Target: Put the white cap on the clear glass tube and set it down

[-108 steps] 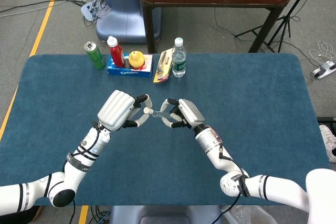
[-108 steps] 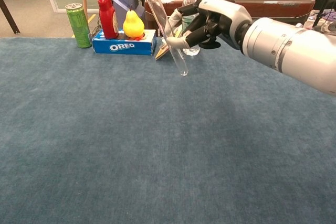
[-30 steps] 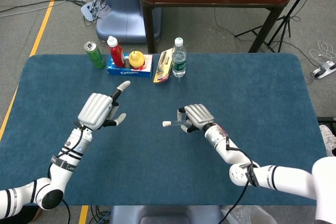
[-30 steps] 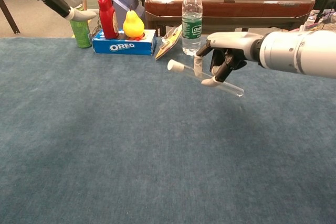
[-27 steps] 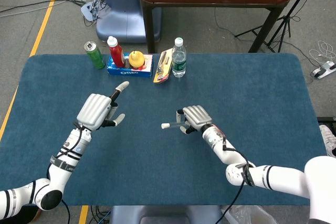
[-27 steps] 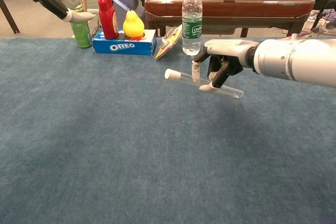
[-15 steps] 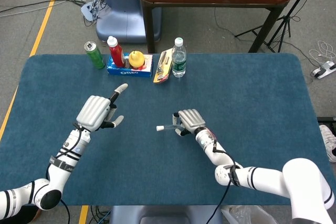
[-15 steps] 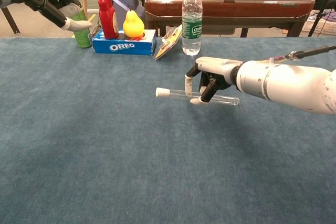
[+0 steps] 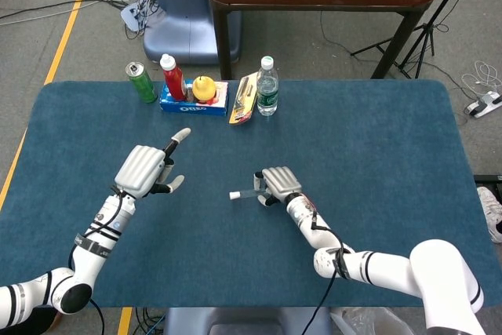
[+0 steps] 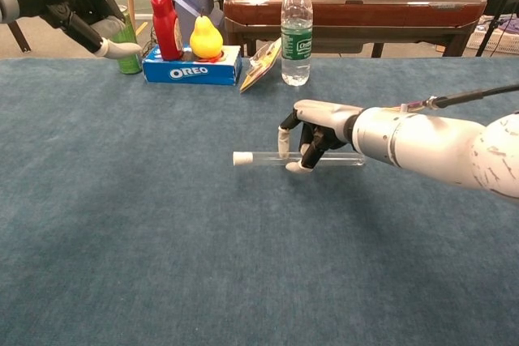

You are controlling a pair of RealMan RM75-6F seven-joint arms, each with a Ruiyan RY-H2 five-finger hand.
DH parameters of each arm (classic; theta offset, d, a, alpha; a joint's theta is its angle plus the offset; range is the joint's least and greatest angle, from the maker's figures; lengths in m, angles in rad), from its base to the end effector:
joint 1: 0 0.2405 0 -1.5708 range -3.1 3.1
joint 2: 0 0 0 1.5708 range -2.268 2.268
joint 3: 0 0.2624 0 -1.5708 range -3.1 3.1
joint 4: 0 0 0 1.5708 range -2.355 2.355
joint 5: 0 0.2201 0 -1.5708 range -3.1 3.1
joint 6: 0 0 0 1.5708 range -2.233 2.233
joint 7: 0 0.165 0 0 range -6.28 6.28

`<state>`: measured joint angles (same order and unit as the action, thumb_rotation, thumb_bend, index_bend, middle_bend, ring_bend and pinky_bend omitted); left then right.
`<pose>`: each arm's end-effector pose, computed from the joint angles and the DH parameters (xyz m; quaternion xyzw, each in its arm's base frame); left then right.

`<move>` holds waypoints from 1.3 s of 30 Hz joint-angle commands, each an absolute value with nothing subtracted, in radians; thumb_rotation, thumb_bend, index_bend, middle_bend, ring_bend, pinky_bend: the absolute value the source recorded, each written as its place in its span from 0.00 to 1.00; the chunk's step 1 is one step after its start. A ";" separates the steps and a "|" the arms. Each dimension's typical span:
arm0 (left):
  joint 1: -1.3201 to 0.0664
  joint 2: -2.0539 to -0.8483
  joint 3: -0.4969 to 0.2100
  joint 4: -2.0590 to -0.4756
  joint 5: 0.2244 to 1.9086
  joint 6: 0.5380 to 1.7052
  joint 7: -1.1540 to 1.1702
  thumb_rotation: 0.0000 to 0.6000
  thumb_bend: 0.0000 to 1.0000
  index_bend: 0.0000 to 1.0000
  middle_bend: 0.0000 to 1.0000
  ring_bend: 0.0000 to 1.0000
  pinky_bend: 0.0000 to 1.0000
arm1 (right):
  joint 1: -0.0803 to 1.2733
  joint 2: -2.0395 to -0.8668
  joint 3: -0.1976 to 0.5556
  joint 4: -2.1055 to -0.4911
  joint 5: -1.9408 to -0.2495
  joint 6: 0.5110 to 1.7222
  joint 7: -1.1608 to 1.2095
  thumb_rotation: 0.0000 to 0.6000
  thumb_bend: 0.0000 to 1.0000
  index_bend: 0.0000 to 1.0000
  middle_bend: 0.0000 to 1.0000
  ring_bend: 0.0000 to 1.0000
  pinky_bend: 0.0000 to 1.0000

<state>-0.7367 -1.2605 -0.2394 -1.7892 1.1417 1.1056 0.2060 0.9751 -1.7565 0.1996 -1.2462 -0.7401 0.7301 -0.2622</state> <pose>-0.1058 0.3680 0.0718 -0.6844 -0.3729 -0.4793 0.4034 -0.1093 -0.3967 -0.1161 0.7222 -0.5140 0.3179 0.3366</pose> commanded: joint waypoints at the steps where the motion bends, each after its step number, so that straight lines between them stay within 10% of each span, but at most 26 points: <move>1: -0.737 -1.263 -0.239 -1.787 1.142 1.103 0.206 1.00 0.27 0.04 0.87 0.93 1.00 | 0.974 -1.758 0.201 -1.244 -0.737 0.728 -0.264 1.00 0.17 0.37 1.00 1.00 1.00; 13: -0.689 -1.235 -0.226 -1.766 1.149 1.144 0.190 1.00 0.27 0.04 0.85 0.91 1.00 | 0.884 -1.583 0.227 -1.443 -0.827 0.849 -0.223 1.00 0.11 0.27 1.00 1.00 1.00; 24: -0.539 -1.148 -0.164 -1.746 1.139 1.254 0.174 1.00 0.27 0.11 0.69 0.69 1.00 | 0.649 -1.188 0.156 -1.783 -1.019 1.103 -0.196 1.00 0.36 0.40 0.82 0.87 1.00; 39: -0.314 -1.122 -0.053 -1.746 1.229 1.474 0.203 1.00 0.27 0.14 0.40 0.40 0.56 | 0.335 -1.091 0.027 -1.789 -1.281 1.441 -0.087 1.00 0.36 0.45 0.60 0.57 0.74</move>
<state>-0.3365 -1.1176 -0.0681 -1.7456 1.2078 1.4469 0.2008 0.3655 -1.0918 0.0467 -1.7999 -1.2496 1.4112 -0.1031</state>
